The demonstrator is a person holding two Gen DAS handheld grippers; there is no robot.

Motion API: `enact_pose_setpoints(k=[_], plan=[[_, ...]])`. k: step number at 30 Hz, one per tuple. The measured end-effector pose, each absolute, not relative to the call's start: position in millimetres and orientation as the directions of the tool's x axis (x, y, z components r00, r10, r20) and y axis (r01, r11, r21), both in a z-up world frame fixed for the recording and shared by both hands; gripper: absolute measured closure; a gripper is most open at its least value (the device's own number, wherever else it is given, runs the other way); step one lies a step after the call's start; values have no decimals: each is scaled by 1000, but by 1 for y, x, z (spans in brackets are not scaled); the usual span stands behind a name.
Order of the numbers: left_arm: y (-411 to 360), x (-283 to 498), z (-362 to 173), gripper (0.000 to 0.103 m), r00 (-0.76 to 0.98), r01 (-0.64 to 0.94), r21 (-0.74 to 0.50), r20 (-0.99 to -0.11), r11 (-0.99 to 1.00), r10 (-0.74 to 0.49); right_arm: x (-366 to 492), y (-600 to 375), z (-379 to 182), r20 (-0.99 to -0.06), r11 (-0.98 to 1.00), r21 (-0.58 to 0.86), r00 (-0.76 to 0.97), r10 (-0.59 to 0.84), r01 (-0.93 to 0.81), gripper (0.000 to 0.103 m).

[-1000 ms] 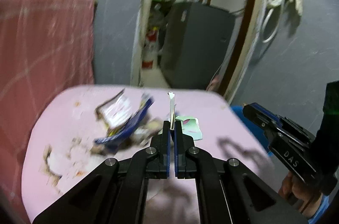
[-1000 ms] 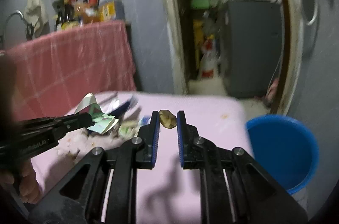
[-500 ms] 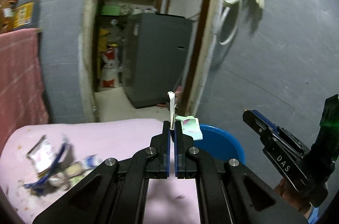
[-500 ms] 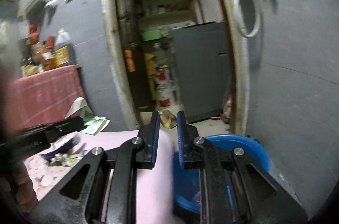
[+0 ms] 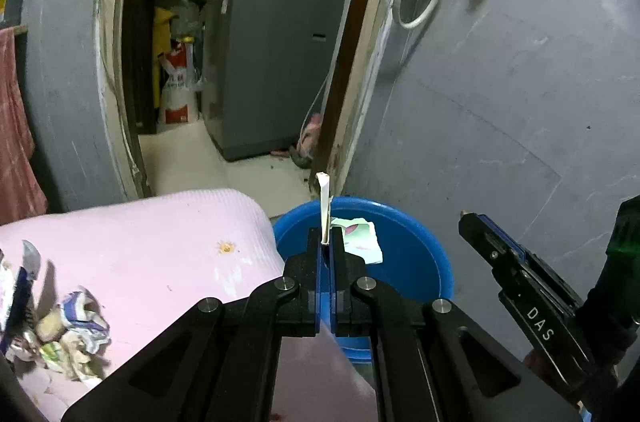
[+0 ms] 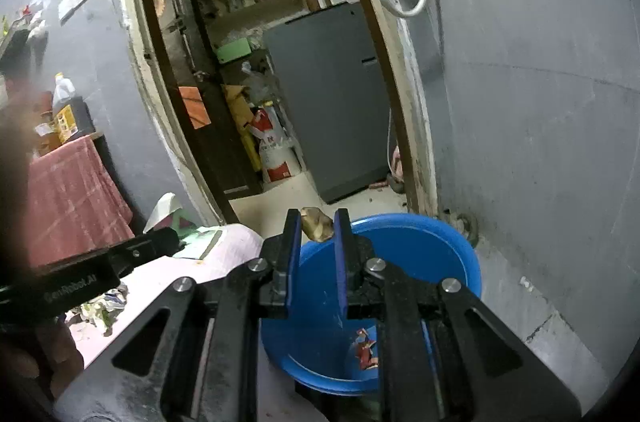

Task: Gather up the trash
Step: 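Carry both held scraps over the blue bucket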

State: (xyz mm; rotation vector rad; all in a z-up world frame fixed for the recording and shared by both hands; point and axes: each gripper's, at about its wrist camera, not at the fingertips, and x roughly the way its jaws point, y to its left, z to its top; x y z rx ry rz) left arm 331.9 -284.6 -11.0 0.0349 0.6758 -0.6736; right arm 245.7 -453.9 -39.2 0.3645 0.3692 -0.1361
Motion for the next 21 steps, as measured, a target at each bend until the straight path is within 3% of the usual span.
enact_pose_setpoints(k=[21], plan=[[-306,344,-48,101,530,577,-138,-686,805,-498,265,-473,-66,-448,893,376,892,-59,248,86]])
